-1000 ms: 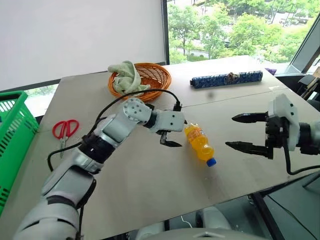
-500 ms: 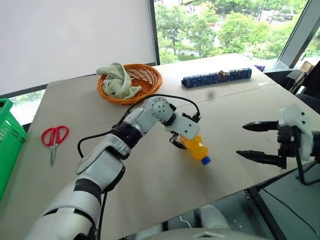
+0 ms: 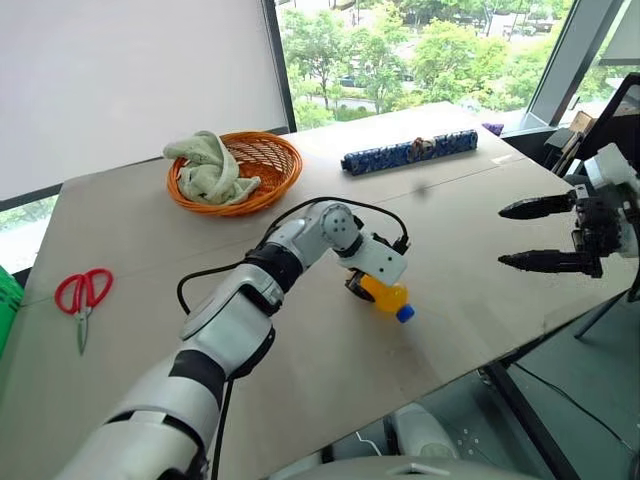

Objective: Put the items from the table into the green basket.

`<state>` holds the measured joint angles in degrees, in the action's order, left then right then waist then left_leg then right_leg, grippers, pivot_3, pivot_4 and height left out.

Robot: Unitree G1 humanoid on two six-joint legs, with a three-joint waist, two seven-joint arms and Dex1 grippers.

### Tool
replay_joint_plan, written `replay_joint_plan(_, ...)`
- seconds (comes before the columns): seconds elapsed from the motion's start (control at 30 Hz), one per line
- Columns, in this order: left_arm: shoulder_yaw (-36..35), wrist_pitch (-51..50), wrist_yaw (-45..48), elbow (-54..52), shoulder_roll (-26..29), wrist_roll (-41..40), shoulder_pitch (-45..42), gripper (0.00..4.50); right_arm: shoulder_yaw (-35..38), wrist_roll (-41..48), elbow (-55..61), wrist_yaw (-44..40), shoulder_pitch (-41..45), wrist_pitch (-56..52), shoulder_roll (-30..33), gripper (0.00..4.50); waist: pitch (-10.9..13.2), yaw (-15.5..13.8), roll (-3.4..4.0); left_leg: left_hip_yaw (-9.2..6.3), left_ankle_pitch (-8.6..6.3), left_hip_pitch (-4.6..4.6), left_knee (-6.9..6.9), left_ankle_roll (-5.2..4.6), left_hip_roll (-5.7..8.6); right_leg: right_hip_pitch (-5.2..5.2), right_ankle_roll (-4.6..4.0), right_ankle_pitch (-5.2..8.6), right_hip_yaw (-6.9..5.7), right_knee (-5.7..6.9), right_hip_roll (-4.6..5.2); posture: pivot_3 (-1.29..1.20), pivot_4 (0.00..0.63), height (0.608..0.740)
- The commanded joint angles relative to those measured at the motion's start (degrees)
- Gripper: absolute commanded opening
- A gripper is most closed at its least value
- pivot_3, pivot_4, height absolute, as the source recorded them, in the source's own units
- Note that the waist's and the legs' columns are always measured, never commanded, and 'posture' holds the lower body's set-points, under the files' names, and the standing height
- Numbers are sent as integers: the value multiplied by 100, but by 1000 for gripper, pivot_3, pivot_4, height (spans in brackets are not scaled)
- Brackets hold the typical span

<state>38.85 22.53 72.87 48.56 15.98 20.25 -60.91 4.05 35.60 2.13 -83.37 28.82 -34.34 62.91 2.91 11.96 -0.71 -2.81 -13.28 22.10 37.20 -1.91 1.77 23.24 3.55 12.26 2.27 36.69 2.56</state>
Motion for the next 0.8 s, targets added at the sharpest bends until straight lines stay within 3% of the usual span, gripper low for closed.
replay_joint_plan(0.03,36,85,-182,182,134,341,-74,4449,-191,-74,-84,-402,467,152,-12,4500,-2,5,4,3,0,-1,2,0,1,0,3,-2,3,1,2,-244,0,740)
replay_joint_plan(0.2,24,75,-133,108,287,411,48,3201,-223,-33,69,-260,524,169,-219,4500,-3,10,5,4,0,-13,6,1,2,-11,12,-8,7,1,7,-218,0,740)
replay_joint_plan(0.37,-125,-106,-144,-386,599,379,289,3196,-219,-26,294,-170,345,207,-389,4500,-3,10,6,2,0,-14,2,1,-4,-9,13,-8,8,5,6,-178,0,740)
replay_joint_plan(0.5,-640,-924,-17,-1551,1071,-14,738,3195,-316,-119,304,-104,433,286,-615,4500,2,3,14,-4,0,-18,-1,1,-13,-6,11,-9,7,15,7,-141,0,740)
replay_joint_plan(0.7,-1688,-2993,-84,-4024,1931,-364,1929,3195,-483,-361,172,219,812,578,-1219,4500,9,-87,24,-11,0,0,-5,0,-16,17,10,-9,6,22,-9,-54,0,740)
replay_joint_plan(0.8,-2633,-5025,-762,-5524,1892,-311,2762,3195,-615,-577,25,559,1077,885,-1799,4500,9,-265,24,-12,0,14,-3,0,-12,27,6,-11,9,22,3,4,0,740)
